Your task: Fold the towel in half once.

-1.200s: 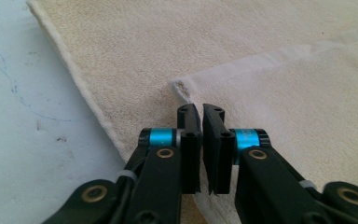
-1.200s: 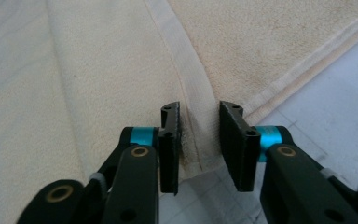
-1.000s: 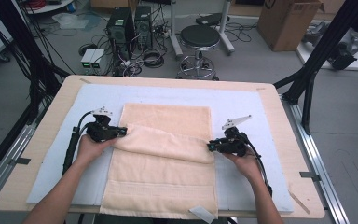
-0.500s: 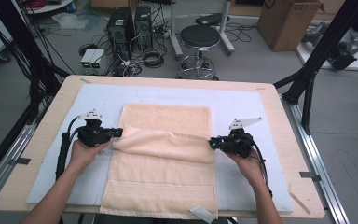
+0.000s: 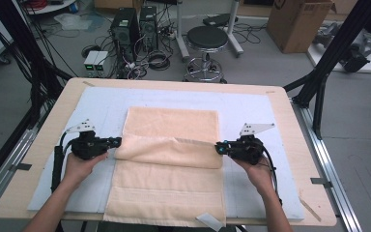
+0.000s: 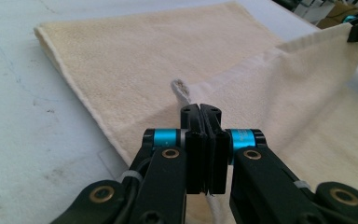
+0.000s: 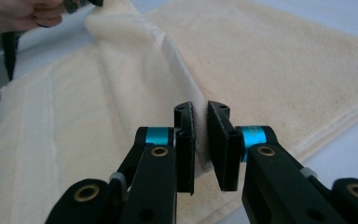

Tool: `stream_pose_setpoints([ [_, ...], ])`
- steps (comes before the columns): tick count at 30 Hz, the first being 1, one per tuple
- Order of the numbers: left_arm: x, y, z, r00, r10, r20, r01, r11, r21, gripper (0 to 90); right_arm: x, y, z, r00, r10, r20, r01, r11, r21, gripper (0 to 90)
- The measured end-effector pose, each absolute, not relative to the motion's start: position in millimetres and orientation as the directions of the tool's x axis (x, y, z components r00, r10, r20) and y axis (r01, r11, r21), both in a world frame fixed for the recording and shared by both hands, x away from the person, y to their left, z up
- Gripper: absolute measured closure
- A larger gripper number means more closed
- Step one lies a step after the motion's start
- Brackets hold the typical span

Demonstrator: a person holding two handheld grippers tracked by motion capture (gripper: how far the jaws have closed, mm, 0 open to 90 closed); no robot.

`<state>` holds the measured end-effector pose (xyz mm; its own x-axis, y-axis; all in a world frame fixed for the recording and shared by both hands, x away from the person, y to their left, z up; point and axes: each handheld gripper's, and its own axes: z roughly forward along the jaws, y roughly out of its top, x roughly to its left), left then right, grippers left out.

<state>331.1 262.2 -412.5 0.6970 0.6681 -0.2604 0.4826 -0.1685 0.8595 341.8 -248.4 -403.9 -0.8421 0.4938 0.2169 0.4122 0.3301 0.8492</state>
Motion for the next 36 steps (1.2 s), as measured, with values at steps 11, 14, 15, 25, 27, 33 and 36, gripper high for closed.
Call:
stream_pose_setpoints([
  [11,271.8,274.1,-416.3,0.745,0.623,-0.238,0.426,-0.169,0.889,88.3,297.4,-246.5,-400.1,-0.877,0.431,0.211,0.369,0.324,0.871,82.8],
  [14,261.1,276.1,-422.2,0.750,0.619,-0.236,0.420,-0.169,0.892,88.4,286.9,-242.9,-405.2,-0.883,0.419,0.212,0.367,0.336,0.867,83.1],
  [15,258.2,276.9,-423.6,0.756,0.613,-0.230,0.414,-0.175,0.893,88.4,283.9,-241.8,-406.8,-0.884,0.416,0.214,0.369,0.340,0.865,83.1],
  [25,226.5,284.3,-430.0,0.799,0.564,-0.209,0.391,-0.223,0.893,88.4,253.4,-246.1,-409.7,-0.904,0.383,0.190,0.341,0.379,0.860,83.2],
  [27,220.1,286.3,-430.1,0.804,0.558,-0.206,0.387,-0.228,0.894,88.4,247.9,-248.2,-409.0,-0.906,0.382,0.182,0.333,0.380,0.863,83.2],
  [33,204.8,291.3,-430.2,0.817,0.543,-0.193,0.379,-0.254,0.890,88.4,231.9,-245.0,-405.4,-0.927,0.341,0.155,0.297,0.415,0.860,83.1],
  [36,198.2,293.6,-432.3,0.822,0.537,-0.191,0.382,-0.271,0.883,88.4,225.2,-241.9,-408.9,-0.935,0.317,0.157,0.291,0.438,0.851,83.2],
])
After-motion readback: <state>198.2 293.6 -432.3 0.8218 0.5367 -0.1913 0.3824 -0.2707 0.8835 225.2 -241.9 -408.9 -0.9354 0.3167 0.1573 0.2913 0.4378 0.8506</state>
